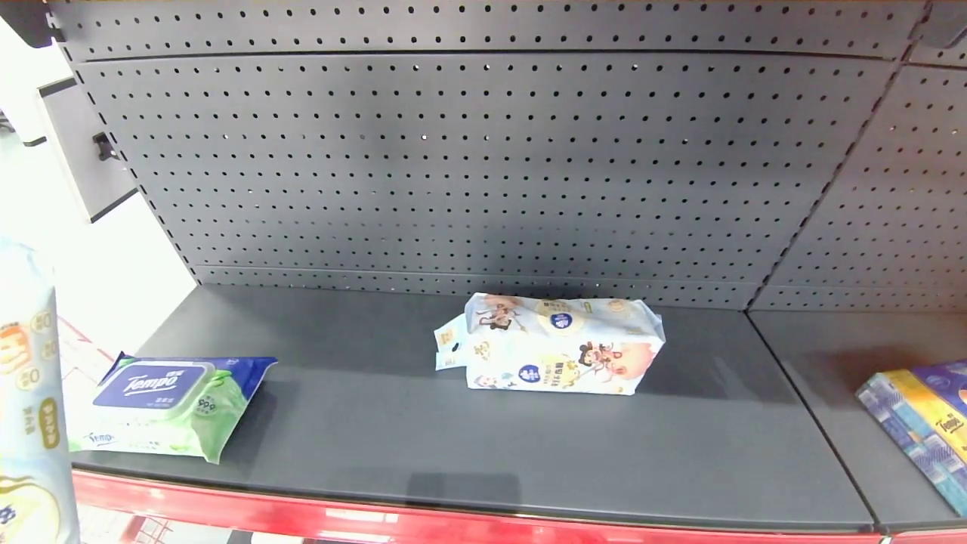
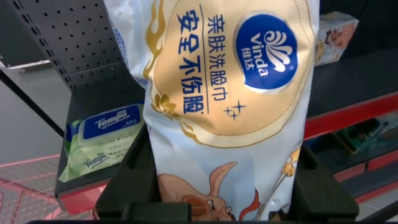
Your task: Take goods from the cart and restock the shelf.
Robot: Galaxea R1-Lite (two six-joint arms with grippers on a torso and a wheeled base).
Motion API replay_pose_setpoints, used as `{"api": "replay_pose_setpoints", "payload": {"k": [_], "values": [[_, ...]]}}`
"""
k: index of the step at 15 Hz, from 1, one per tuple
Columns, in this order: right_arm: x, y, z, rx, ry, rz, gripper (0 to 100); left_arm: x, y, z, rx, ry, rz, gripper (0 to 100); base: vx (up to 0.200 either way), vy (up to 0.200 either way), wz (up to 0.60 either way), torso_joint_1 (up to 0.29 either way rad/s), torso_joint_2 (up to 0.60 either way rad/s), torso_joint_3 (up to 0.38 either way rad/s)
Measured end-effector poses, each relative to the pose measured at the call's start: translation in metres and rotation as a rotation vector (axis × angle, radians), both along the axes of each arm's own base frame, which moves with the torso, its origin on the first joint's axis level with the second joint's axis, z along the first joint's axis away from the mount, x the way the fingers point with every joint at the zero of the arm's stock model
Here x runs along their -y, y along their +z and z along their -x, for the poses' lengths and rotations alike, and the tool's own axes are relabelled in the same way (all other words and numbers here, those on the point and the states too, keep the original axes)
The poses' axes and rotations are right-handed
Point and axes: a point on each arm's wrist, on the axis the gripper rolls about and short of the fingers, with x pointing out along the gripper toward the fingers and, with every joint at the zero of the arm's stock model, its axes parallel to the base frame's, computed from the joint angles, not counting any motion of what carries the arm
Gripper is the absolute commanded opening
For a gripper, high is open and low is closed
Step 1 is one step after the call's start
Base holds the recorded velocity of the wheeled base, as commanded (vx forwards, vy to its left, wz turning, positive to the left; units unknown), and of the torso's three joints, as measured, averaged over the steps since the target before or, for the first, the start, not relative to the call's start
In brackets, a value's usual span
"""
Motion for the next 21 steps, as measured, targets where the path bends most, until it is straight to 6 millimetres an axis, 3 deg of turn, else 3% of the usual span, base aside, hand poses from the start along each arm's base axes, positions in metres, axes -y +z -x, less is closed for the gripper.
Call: {"api": "replay_pose_setpoints", "payload": {"k": [3, 5, 7, 10, 13, 18, 21], "values": [[-0.001, 0.064, -0.013, -0.015, 0.073, 0.003, 100, 0.0, 0.003, -0.002, -0.002, -0.001, -0.001, 0, 0.0, 0.0, 0.0, 0.0, 0.0, 0.0], [-0.004, 0.099, -0.047, -0.101, 0.168, 0.031, 100, 0.001, 0.01, -0.006, 0.021, -0.001, 0.003, 0, 0.0, 0.0, 0.0, 0.0, 0.0, 0.0], [-0.01, 0.113, -0.092, -0.193, 0.332, 0.055, 100, 0.003, 0.018, -0.013, 0.041, -0.001, 0.007, 0, 0.0, 0.0, 0.0, 0.0, 0.0, 0.0], [-0.021, 0.106, -0.161, -0.289, 0.55, 0.06, 100, 0.006, 0.023, -0.026, 0.016, -0.002, -0.002, 0, 0.0, 0.0, 0.0, 0.0, 0.0, 0.0], [-0.028, 0.086, -0.213, -0.323, 0.758, 0.092, 100, 0.01, 0.023, -0.033, -0.023, -0.083, -0.01, 0, 0.0, 0.0, 0.0, 0.0, 0.0, 0.0], [-0.028, 0.06, -0.279, -0.242, 0.975, 0.167, 100, 0.011, 0.024, -0.039, -0.047, -0.112, -0.017, 0, 0.0, 0.0, 0.0, 0.0, 0.0, 0.0], [-0.035, 0.052, -0.299, -0.256, 1.008, 0.165, 100, 0.012, 0.024, -0.039, -0.041, -0.112, -0.032, 0, 0.0, 0.0, 0.0, 0.0, 0.0, 0.0]]}}
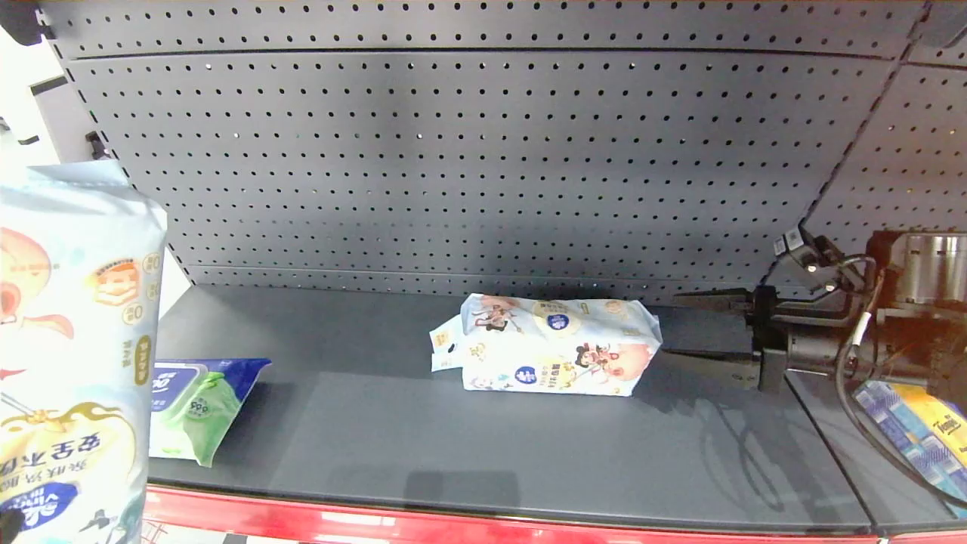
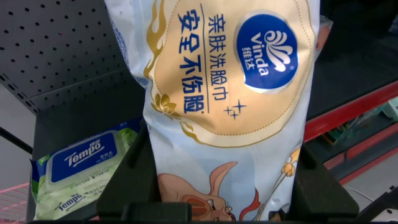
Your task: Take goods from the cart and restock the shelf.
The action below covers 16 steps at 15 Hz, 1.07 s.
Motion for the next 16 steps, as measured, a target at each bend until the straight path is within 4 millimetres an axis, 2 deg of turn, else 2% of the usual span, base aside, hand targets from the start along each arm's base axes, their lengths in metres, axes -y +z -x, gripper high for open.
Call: {"api": "replay_pose_setpoints", "payload": {"k": [6, 9, 12, 16], "values": [[-0.007, -0.014, -0.03, 0.001, 0.025, 0.023, 100, 0.0, 0.001, 0.0, 0.001, -0.001, -0.004, 0, 0.0, 0.0, 0.0, 0.0, 0.0, 0.0], [-0.014, -0.018, -0.033, -0.012, 0.046, 0.026, 100, 0.0, 0.0, -0.001, 0.0, -0.001, -0.005, 0, 0.0, 0.0, 0.0, 0.0, 0.0, 0.0], [-0.031, -0.025, -0.034, -0.028, 0.076, 0.041, 100, 0.0, 0.0, -0.001, -0.002, -0.001, -0.005, 0, 0.0, 0.0, 0.0, 0.0, 0.0, 0.0], [-0.04, -0.031, -0.042, -0.036, 0.09, 0.048, 100, 0.0, 0.0, -0.001, -0.005, 0.0, -0.005, 0, 0.0, 0.0, 0.0, 0.0, 0.0, 0.0]]}}
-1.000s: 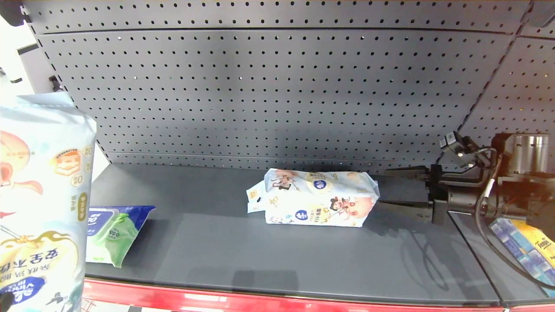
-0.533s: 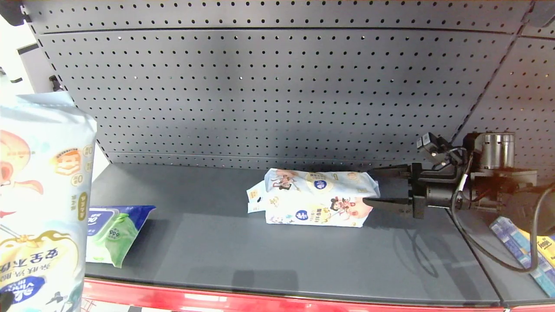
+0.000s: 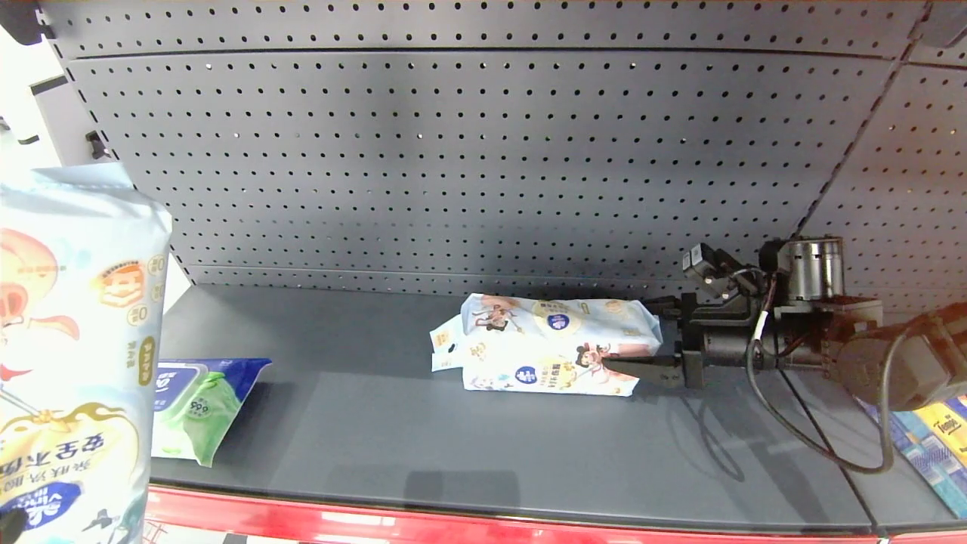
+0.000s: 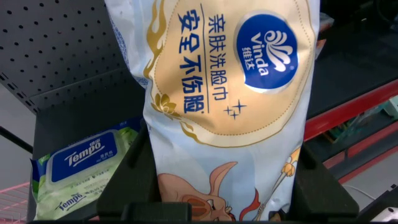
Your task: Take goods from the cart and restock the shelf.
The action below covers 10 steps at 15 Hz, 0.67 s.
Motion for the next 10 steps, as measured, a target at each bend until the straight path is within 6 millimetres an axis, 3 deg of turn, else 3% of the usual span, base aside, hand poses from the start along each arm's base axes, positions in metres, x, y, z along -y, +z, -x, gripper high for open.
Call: {"api": "replay_pose_setpoints", "payload": {"k": [1, 2, 6, 10], "values": [[-0.001, 0.0, -0.002, 0.003, 0.001, -0.001, 100, 0.0, 0.0, 0.0, 0.0, 0.0, -0.001, 0, 0.0, 0.0, 0.0, 0.0, 0.0, 0.0], [-0.001, -0.001, -0.004, 0.002, 0.0, -0.001, 0, 0.0, 0.0, 0.0, -0.002, 0.0, -0.002, 0, 0.0, 0.0, 0.0, 0.0, 0.0, 0.0], [-0.005, -0.004, 0.002, -0.013, 0.015, 0.002, 0, 0.0, -0.002, -0.001, -0.01, -0.002, -0.003, 0, 0.0, 0.0, 0.0, 0.0, 0.0, 0.0], [-0.007, -0.007, 0.032, -0.044, 0.048, 0.016, 0, 0.0, -0.004, -0.001, -0.015, -0.006, -0.003, 0, 0.0, 0.0, 0.0, 0.0, 0.0, 0.0]]}}
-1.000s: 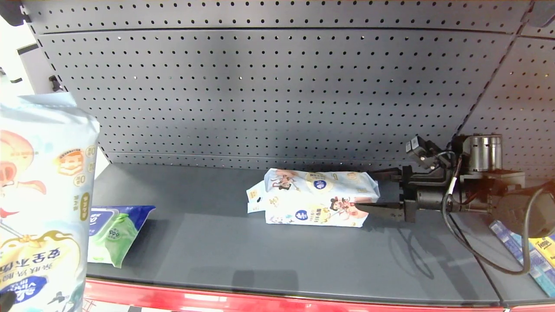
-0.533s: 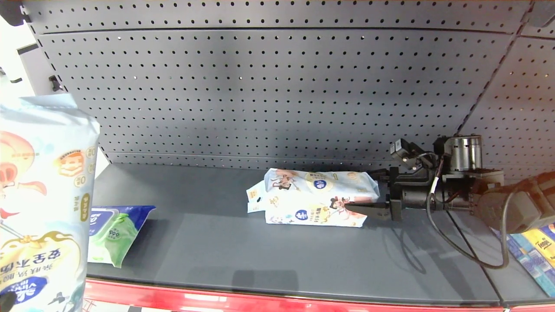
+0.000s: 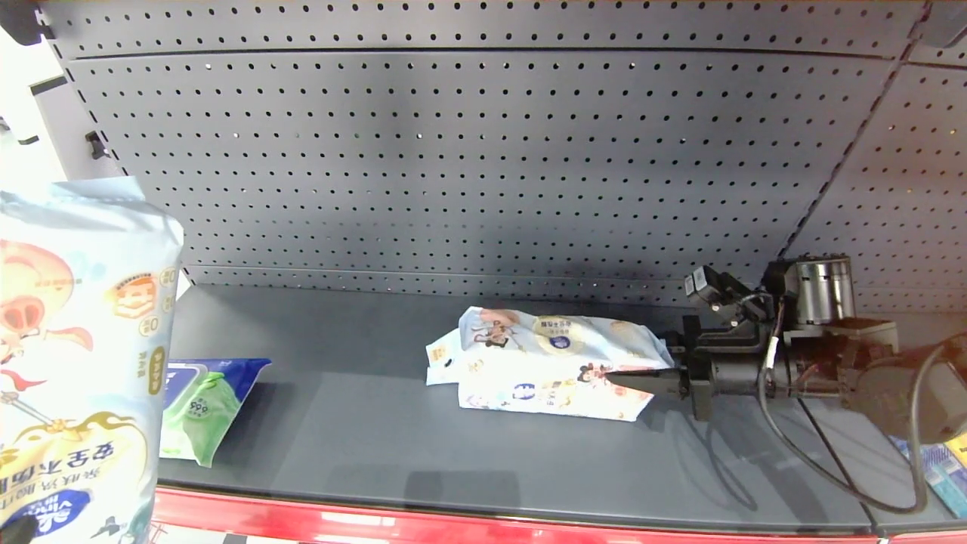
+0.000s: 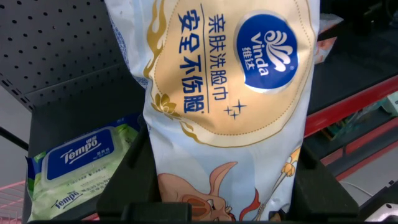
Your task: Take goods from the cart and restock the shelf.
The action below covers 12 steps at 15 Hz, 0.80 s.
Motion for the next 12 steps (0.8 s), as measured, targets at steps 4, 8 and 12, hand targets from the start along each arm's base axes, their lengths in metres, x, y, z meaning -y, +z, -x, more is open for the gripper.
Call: {"api": "replay_pose_setpoints", "payload": {"k": [4, 8, 12], "values": [[0.005, -0.005, 0.043, -0.017, 0.034, 0.026, 0, 0.0, -0.001, 0.001, 0.002, 0.0, 0.002, 0, 0.0, 0.0, 0.0, 0.0, 0.0, 0.0], [0.005, -0.007, 0.076, -0.007, 0.036, 0.069, 0, 0.0, -0.003, 0.002, 0.001, -0.001, 0.003, 0, 0.0, 0.0, 0.0, 0.0, 0.0, 0.0], [0.002, -0.009, 0.095, -0.012, 0.069, 0.077, 0, 0.0, -0.004, 0.002, 0.0, -0.002, 0.006, 0, 0.0, 0.0, 0.0, 0.0, 0.0, 0.0]]}}
